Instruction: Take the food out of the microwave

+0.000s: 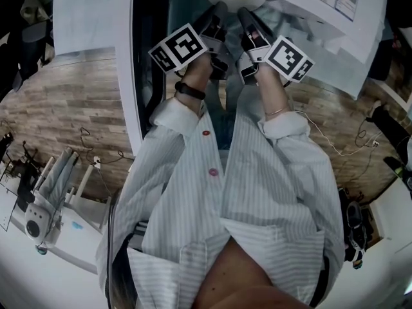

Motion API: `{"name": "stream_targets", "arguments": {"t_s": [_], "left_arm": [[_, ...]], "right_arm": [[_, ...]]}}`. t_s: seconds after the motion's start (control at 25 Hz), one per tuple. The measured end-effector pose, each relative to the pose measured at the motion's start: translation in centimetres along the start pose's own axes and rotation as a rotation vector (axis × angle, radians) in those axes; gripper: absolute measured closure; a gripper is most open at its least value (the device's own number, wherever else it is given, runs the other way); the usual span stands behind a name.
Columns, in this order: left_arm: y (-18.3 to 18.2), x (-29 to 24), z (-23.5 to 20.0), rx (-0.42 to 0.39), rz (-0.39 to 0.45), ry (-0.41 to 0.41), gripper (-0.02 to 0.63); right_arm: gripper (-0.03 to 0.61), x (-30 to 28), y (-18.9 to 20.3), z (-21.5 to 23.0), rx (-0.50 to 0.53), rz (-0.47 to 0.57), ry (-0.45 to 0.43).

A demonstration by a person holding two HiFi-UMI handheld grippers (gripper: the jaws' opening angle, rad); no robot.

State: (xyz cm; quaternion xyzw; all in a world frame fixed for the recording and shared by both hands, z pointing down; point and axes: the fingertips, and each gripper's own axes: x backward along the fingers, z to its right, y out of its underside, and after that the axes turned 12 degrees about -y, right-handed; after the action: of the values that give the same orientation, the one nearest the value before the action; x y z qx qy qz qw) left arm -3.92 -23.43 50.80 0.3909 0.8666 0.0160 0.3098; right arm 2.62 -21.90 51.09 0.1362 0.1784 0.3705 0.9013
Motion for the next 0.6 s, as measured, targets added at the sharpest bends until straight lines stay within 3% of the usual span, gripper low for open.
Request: {"name": "stream_targets", "arguments": {"t_s": [0.6], "left_arm": [[2.5,2.8,0.3,-0.068,0.014,-0.004,0.566]], "right_arm": [[0.497,3.2,1.9,-1.2,0.035,0.016,-0.016]]}}
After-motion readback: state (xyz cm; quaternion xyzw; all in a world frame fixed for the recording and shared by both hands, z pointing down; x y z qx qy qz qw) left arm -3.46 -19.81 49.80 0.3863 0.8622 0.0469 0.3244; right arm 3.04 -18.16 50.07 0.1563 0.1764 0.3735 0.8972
